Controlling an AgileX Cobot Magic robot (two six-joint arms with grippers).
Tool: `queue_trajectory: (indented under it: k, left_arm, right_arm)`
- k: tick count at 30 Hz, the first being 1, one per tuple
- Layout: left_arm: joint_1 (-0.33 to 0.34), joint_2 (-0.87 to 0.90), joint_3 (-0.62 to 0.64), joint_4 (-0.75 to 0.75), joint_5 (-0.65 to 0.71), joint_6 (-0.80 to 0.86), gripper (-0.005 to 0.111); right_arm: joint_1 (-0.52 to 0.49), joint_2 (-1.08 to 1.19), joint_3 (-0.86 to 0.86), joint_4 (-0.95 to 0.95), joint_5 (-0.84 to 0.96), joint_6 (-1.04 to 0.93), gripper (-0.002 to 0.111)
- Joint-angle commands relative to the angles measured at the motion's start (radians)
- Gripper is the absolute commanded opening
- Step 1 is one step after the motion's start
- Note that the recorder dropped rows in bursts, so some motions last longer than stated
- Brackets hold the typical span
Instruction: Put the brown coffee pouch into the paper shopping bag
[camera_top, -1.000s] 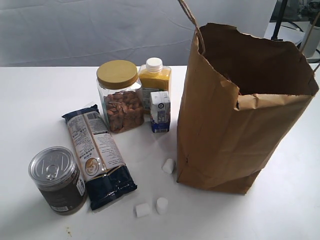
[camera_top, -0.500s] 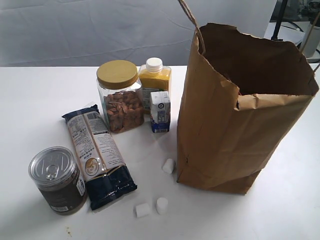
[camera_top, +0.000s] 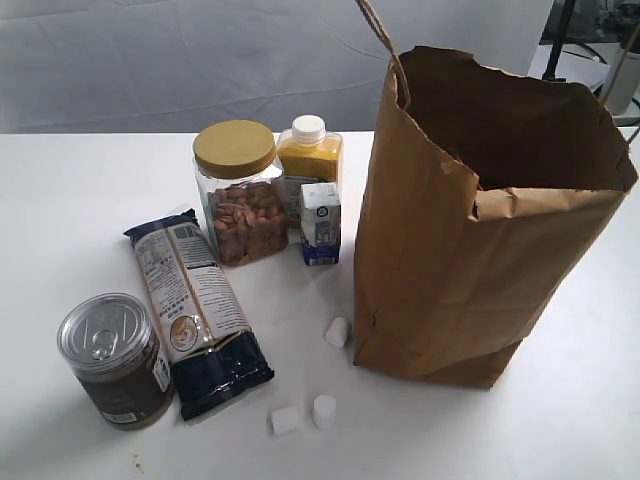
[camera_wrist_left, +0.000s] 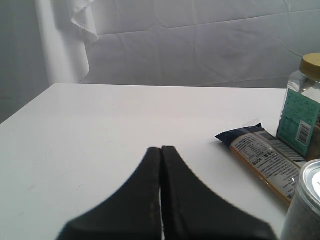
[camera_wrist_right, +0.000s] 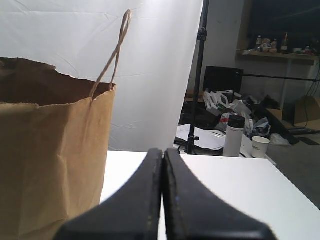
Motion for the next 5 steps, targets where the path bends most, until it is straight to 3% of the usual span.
queue_trajectory:
  k: [1,5]
  left_arm:
    - [0.003,-0.003,0.004,0.005,-0.005,-0.002,0.000]
    - [0.003,-0.003,0.004,0.005,-0.005,-0.002,0.000]
  right_arm:
    - [-0.006,-0.006,0.003,0.006,0.003,0.001,0.000]
    - [-0.006,-0.006,0.003,0.006,0.003,0.001,0.000]
